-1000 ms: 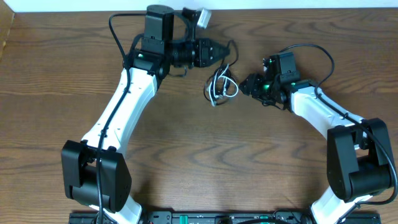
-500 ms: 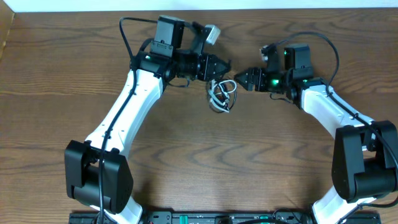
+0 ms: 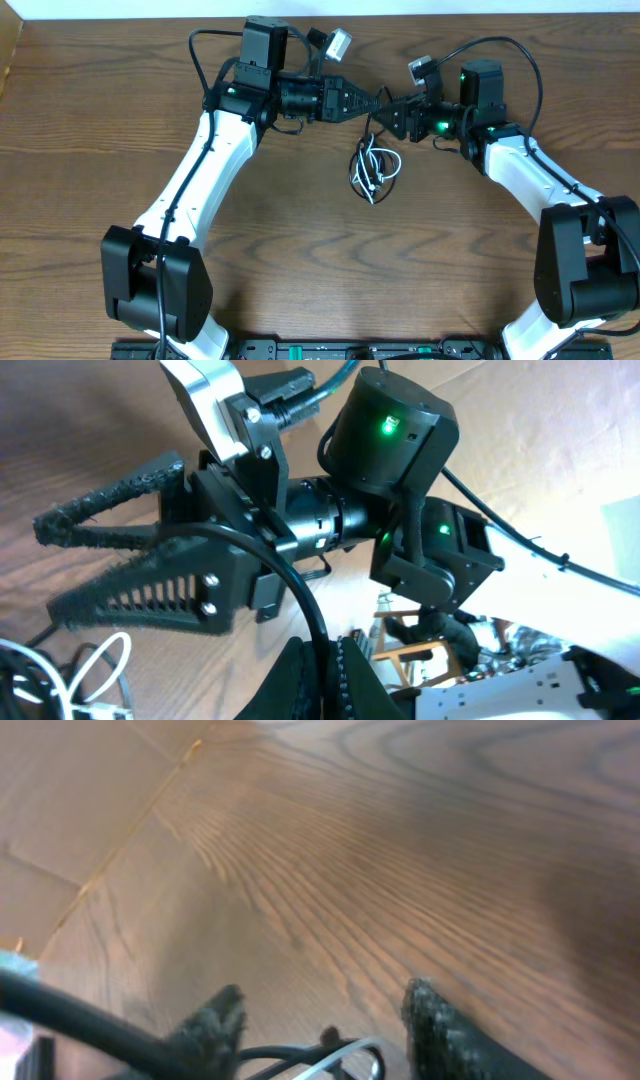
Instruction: Untangle cables
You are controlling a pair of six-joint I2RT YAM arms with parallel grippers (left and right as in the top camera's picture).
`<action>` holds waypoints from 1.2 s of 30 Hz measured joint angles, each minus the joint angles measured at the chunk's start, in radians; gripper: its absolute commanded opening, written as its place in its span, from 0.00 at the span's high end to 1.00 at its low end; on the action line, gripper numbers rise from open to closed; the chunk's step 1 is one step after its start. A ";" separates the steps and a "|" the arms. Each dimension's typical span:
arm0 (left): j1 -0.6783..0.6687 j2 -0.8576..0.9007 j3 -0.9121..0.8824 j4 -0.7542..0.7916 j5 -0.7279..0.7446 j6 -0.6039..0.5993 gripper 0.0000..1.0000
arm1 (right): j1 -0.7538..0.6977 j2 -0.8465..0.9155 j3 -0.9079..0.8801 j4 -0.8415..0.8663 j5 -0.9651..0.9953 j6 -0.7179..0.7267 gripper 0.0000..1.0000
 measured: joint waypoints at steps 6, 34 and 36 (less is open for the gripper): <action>0.001 0.000 0.000 0.000 0.003 -0.028 0.93 | 0.000 -0.001 0.000 0.006 0.023 0.007 0.99; -0.020 -0.002 0.000 -0.138 -0.373 -0.024 0.92 | 0.000 -0.321 0.005 -0.712 0.492 0.187 0.99; -0.012 -0.002 0.000 -0.137 -0.393 -0.018 0.92 | -0.005 -0.321 0.005 -0.752 0.547 0.187 0.99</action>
